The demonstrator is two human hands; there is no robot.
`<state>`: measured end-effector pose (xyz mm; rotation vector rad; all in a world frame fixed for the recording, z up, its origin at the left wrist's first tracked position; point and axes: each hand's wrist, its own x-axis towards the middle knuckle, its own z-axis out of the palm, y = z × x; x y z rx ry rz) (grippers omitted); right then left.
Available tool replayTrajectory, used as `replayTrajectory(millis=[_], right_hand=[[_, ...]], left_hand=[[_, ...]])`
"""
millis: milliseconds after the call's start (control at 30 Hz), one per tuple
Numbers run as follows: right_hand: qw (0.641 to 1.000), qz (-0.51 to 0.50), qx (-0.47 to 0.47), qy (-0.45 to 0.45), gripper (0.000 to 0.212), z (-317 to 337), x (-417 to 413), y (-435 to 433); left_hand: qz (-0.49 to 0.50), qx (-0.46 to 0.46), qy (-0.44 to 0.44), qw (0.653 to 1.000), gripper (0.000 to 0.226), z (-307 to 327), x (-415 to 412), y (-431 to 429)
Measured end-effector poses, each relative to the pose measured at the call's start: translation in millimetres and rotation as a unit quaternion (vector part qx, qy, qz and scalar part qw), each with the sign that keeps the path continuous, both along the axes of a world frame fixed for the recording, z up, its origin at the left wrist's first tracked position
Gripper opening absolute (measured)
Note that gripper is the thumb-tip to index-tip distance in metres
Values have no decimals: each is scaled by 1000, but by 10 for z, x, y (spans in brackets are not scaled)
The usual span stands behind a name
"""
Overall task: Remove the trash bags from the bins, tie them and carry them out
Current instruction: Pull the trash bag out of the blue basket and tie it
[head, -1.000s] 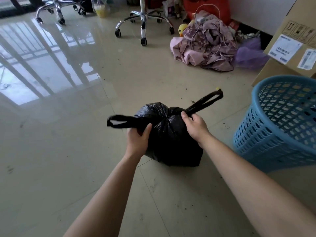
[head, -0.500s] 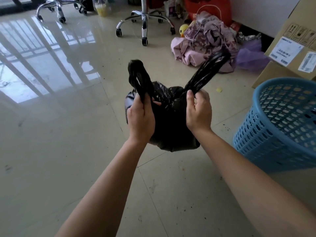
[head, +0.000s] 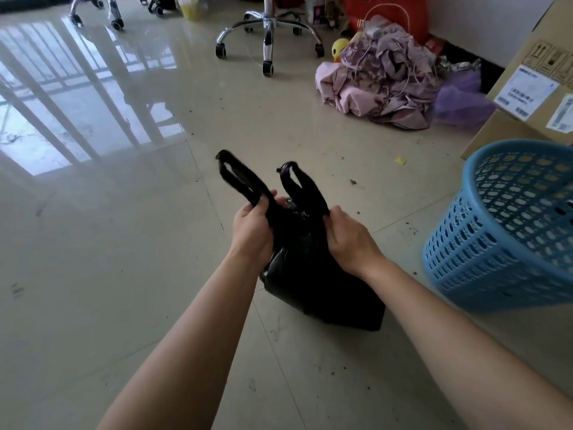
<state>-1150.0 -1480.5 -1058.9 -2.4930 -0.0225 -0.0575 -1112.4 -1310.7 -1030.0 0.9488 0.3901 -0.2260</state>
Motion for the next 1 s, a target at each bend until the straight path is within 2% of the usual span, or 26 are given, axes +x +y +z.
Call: replayTrajectory(millis=[100,167,233,333,400,467,567,600,700,800,900,933,1000], right_hand=[[1000,18,7,-9,23,-70,-54,-13],[999,34,-1,-39,31,-48,-38,-25],[997,50,-21,-49,37,-39,-11,-39],[996,72,-34,-29,32,-60,42,-78],[997,78,-22,-7,35,-51,69,-93],[997,71,-4,7,39,-30,95,-100],[996,82,-12,18,39,15,117,-107],[995,93,-21,20,37,23,123,-96],[991,127,-22,30,30,43,118,-38],[988,108,58,94,22,89,126,-50],[950,9,242,196,35,212,165,-157],[935,-33,296,194,40,250,194,-195],[924,-91,338,152,50,382,231,-218]], left_hand=[[-38,67,5,997,23,-14,9,23],[-82,94,17,992,18,-71,23,87],[-142,88,22,986,14,-97,33,175],[-249,79,-9,965,9,-27,19,285],[-293,31,-29,955,4,3,18,330],[-320,-8,-38,947,9,-11,36,362],[-343,84,-91,931,8,-4,-3,328],[-343,115,-97,927,16,-6,-14,305],[-286,188,-53,938,33,-5,-8,220],[-248,190,-22,950,33,-18,0,190],[-283,153,-23,947,36,-7,2,262],[-303,147,-27,941,36,-2,10,288],[-337,144,-37,930,39,7,19,305]])
